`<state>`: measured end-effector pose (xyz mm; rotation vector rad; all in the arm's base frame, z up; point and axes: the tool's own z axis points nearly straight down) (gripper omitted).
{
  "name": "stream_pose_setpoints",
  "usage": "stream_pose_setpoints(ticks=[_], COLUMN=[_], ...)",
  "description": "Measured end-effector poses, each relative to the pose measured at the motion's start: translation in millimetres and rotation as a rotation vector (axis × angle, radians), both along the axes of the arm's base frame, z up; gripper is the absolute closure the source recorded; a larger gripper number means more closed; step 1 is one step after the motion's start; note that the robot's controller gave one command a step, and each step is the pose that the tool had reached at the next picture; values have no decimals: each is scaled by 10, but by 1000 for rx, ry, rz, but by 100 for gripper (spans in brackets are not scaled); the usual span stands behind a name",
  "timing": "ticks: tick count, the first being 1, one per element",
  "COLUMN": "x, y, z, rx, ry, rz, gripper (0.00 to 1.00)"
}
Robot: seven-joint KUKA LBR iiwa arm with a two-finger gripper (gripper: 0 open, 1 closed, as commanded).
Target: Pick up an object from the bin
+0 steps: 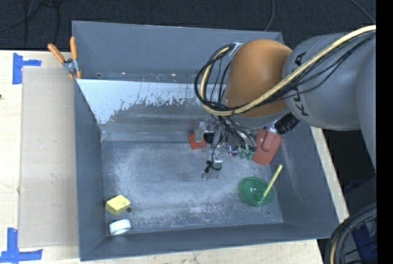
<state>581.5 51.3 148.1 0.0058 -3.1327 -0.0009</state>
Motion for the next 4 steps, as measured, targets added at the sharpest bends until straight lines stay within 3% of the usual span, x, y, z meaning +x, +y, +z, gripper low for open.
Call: stream_pose_setpoints(ticks=[1,2,3,4], x=[19,344,350,386], y=[-2,-553,-634,-768], z=[45,-323,-197,-297], rx=[0,0,1,0], ry=[-8,-3,-8,-3], rz=[-1,-22,-95,-170], gripper=[0,0,0,0])
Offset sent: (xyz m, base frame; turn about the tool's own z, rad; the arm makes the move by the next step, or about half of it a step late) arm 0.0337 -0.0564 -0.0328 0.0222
